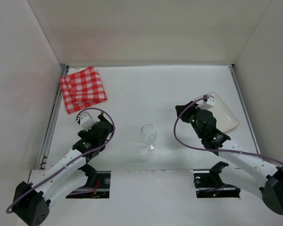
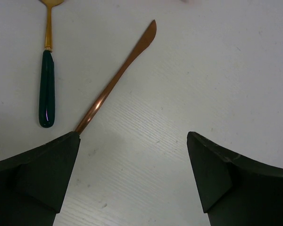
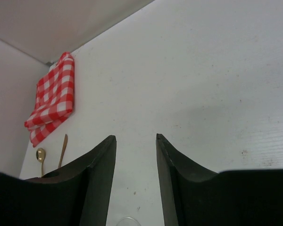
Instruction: Set the dinner table for one person
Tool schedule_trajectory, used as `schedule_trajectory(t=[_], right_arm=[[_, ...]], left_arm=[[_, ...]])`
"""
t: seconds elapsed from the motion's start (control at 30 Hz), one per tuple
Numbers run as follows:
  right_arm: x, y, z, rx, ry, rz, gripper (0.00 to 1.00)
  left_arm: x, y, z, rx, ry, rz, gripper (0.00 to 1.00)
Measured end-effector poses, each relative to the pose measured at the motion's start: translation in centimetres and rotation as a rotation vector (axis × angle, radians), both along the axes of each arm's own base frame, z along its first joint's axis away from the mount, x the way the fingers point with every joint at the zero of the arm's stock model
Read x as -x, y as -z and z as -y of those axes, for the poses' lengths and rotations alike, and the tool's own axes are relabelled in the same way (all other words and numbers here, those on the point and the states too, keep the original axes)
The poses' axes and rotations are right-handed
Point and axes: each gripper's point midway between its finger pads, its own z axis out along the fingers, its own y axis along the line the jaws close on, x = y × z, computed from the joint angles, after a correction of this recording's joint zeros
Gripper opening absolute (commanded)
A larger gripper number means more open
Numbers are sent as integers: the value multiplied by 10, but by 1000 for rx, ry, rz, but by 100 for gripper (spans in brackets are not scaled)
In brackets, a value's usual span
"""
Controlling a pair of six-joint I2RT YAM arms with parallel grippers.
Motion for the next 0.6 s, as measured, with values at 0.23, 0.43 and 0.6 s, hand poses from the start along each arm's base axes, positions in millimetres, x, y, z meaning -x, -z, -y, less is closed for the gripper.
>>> schedule_trajectory(t=[0.23, 0.43, 0.6], right_arm=[[0, 0, 0, 0, 0, 1, 44], [1, -3, 1, -7, -1, 11, 31], [1, 0, 0, 2, -4, 4, 6]], left_arm=[[-5, -3, -9, -4, -35, 14, 100], [-13, -9, -10, -19, -32, 34, 100], [-23, -15, -19, -15, -71, 58, 97]])
